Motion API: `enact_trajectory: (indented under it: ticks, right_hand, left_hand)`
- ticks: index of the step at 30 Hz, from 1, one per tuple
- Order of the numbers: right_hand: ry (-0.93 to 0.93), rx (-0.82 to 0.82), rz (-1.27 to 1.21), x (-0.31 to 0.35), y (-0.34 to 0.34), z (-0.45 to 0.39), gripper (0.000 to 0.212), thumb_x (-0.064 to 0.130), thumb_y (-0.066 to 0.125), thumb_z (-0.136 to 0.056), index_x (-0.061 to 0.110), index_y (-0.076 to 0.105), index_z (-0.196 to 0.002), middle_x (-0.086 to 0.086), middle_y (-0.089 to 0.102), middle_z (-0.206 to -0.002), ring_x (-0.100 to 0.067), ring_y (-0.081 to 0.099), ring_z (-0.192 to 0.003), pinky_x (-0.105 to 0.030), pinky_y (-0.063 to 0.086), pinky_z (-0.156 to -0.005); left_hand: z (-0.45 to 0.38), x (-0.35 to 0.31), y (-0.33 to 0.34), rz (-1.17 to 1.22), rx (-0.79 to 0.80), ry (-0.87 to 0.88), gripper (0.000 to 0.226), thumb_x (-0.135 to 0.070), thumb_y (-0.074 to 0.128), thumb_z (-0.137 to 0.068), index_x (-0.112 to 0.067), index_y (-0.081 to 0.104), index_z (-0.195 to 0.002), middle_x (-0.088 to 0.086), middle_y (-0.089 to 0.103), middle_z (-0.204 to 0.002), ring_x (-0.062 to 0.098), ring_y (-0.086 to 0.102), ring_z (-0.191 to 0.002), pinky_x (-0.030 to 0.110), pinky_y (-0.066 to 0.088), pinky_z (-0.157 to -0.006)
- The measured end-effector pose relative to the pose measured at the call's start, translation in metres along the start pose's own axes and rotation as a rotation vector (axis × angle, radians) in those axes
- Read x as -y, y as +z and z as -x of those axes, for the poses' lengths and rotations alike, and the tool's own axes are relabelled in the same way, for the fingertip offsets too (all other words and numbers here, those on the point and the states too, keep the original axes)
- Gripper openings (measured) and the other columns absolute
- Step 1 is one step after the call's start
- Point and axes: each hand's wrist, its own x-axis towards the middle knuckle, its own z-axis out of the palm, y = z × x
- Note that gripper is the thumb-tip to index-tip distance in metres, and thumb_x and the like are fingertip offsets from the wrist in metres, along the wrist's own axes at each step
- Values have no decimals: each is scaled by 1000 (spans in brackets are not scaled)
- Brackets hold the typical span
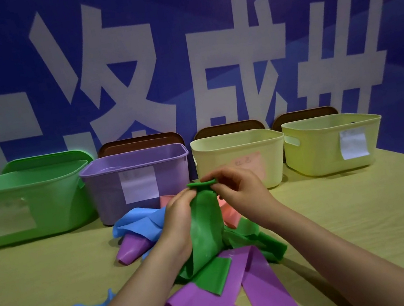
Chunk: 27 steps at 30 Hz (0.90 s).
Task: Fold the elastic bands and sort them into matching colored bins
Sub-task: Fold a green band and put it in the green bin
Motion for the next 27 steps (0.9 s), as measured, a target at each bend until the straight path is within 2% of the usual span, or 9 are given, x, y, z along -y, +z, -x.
enact_trajectory:
  ticks: [2,6,9,11,16,18,21,25,27]
  right_hand:
    - [-65,12,68,-1,-1,0,33,-4,56,-88,25,70,-96,0,65,-96,-15,61,-86,-36,53,-80]
    - [-194,56,198,-4,-6,0,32,-8,56,-86,16,72,-101,1,61,-96,-13,60,-88,-32,51,-82]
    - [-205,56,222,-6,-9,-2,35,-8,55,-85,16,73,-101,3,60,-97,-10,59,-90,-27,50,-82]
    - [-116,42,133,-2,-7,-1,37,-7,50,-87,18,73,-102,4,61,-99,-8,58,-92,-24,51,-81]
    - [201,68,-246,9,-2,0,25,12,45,-99,18,64,-113,0,69,-91,-6,63,-74,-22,52,-64]
    - [233,78,-248,11,-3,0,22,21,45,-100,18,67,-103,4,69,-79,-4,61,-66,-21,51,-59]
    - [200,59,-138,6,0,1,22,20,54,-97,20,68,-80,9,61,-56,-2,56,-53,-21,48,-56]
    - [182,-10,-60,-2,1,-2,21,11,62,-91,18,68,-71,7,60,-53,-3,55,-49,-20,46,-54]
    - [176,-45,-43,-2,0,-2,19,10,63,-90,14,68,-73,4,61,-56,-2,55,-48,-21,47,-54]
  left_hand:
    - [1,0,0,41,-4,-51,28,-16,42,-97,-7,67,-90,13,66,-72,24,61,-67,33,47,-65]
    - [1,-1,0,124,41,-91,37,-27,36,-97,-6,64,-84,10,63,-63,21,59,-59,32,44,-64]
    - [2,-1,0,37,2,-3,34,-29,46,-97,-5,70,-98,17,71,-89,28,67,-85,40,50,-85]
    - [2,0,1,-36,-48,72,27,-20,50,-97,-4,68,-107,19,70,-103,31,66,-99,40,49,-90]
    - [4,-1,3,-69,-82,147,20,-16,48,-98,-9,67,-98,12,70,-90,22,65,-81,24,53,-67]
    - [3,0,4,-128,-94,180,21,-17,47,-99,-15,66,-92,10,70,-90,21,66,-83,24,54,-71]
    - [-1,5,3,-252,-108,260,23,-17,45,-100,-15,65,-88,17,69,-96,31,65,-94,39,51,-85]
    - [-2,9,3,-399,-99,376,20,-15,46,-99,-7,63,-91,10,67,-86,26,64,-87,37,50,-78]
    - [-1,8,3,-384,-67,387,19,-15,49,-98,-4,63,-91,16,67,-86,31,64,-85,41,51,-77]
